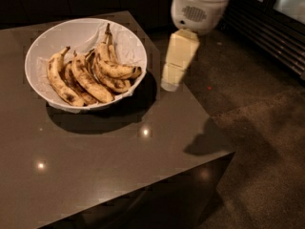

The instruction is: Pick banana from white bowl

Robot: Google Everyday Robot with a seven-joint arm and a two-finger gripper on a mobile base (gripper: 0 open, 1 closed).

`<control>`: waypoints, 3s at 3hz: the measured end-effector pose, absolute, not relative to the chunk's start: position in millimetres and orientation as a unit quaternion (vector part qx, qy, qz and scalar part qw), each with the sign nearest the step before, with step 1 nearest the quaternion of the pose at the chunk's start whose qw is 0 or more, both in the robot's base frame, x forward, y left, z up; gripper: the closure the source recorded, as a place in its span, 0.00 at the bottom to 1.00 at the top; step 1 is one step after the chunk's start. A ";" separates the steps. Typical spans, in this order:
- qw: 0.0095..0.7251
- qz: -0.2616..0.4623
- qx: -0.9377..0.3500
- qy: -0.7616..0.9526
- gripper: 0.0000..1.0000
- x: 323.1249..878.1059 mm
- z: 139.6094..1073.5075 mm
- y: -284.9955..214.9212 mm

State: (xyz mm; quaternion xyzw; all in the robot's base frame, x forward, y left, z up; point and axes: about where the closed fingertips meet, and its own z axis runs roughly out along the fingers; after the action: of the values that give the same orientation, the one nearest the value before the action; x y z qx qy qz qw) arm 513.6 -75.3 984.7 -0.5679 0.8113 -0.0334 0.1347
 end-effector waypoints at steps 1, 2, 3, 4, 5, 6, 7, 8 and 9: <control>0.133 -0.046 -0.552 0.822 0.00 566.2 984.8 -21.9; 0.151 -0.043 -0.557 0.816 0.00 568.5 988.3 -14.1; 0.159 -0.064 -0.569 0.804 0.00 569.1 987.1 3.7; 0.154 -0.088 -0.589 0.789 0.00 568.1 982.0 26.5; 0.147 -0.102 -0.606 0.775 0.04 573.2 977.7 43.2; 0.141 -0.104 -0.618 0.766 0.18 578.3 975.1 55.1; 0.128 -0.099 -0.625 0.764 0.23 585.6 969.2 62.5; 0.119 -0.092 -0.628 0.763 0.20 593.8 962.7 68.7; 0.102 -0.082 -0.633 0.763 0.21 602.2 948.8 77.7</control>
Offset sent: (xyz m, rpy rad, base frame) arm 0.0407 0.0393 -0.0006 -0.0172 -0.0056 -0.0386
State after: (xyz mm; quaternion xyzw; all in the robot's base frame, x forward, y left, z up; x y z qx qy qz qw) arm 602.2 77.7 948.8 -0.6333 0.7627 -0.0824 0.1020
